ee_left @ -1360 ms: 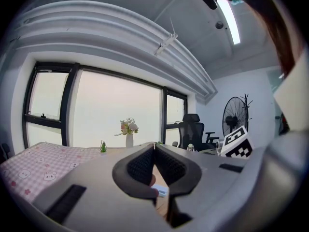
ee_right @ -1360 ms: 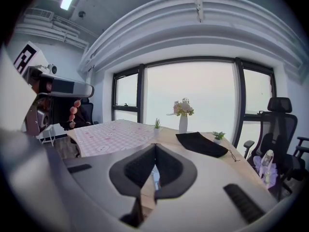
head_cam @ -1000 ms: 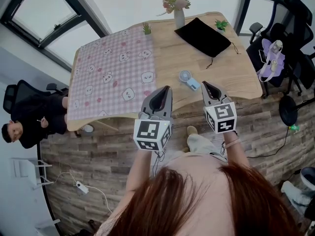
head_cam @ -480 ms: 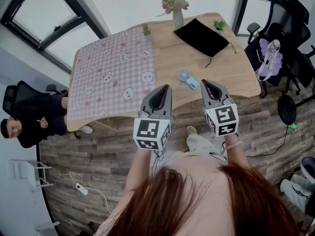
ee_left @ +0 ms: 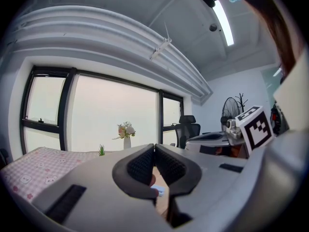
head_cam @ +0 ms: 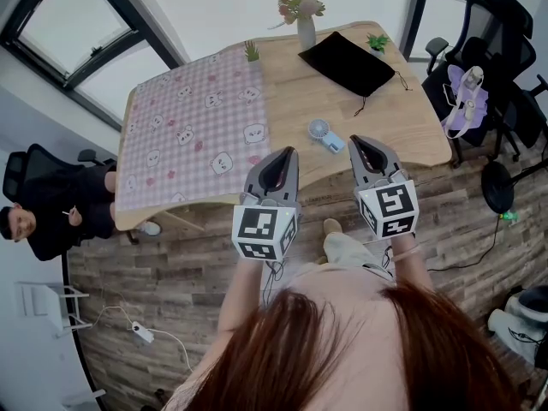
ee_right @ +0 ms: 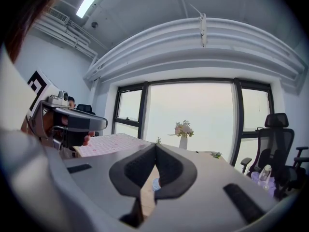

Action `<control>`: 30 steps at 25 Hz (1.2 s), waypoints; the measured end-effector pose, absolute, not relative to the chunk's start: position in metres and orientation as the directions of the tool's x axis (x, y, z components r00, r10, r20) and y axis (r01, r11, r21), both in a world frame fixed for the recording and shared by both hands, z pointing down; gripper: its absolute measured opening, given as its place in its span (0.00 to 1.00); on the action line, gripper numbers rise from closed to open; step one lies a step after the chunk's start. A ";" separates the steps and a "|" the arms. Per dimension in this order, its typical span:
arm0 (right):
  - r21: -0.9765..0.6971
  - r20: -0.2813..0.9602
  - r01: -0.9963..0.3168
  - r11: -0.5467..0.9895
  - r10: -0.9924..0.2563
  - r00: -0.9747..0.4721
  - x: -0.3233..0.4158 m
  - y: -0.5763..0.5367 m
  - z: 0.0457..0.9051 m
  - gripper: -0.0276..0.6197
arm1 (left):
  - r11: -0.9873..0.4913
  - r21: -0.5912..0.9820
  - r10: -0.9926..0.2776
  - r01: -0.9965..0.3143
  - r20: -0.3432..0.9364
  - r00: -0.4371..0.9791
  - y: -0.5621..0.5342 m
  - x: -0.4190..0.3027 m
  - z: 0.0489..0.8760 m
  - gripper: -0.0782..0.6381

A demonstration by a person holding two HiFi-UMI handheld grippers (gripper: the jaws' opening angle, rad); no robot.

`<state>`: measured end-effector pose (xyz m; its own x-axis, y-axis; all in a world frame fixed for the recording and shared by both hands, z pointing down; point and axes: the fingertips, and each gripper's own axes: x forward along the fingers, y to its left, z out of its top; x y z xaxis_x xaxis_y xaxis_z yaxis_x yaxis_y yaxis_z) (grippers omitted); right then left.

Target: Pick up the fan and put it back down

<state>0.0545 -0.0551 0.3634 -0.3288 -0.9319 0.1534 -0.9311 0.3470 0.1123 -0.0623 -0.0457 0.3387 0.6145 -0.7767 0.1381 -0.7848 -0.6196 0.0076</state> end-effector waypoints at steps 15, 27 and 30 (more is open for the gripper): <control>0.118 0.146 -0.928 0.352 -0.931 -0.335 0.051 -0.055 0.355 0.04 | -0.622 0.012 -0.776 -0.783 0.129 0.618 -0.048 -0.063 0.336 0.13; 0.127 0.138 -0.927 0.354 -0.932 -0.337 0.051 -0.054 0.351 0.04 | -0.620 0.016 -0.777 -0.785 0.128 0.616 -0.047 -0.062 0.337 0.13; 0.126 0.137 -0.927 0.354 -0.931 -0.337 0.051 -0.054 0.351 0.04 | -0.621 0.016 -0.776 -0.784 0.130 0.617 -0.047 -0.061 0.337 0.13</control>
<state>0.0508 -0.0541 0.3514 -0.3375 -0.9313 0.1369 -0.9267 0.3543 0.1256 -0.0612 -0.0469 0.3375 0.6170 -0.7762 0.1295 -0.7840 -0.6206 0.0155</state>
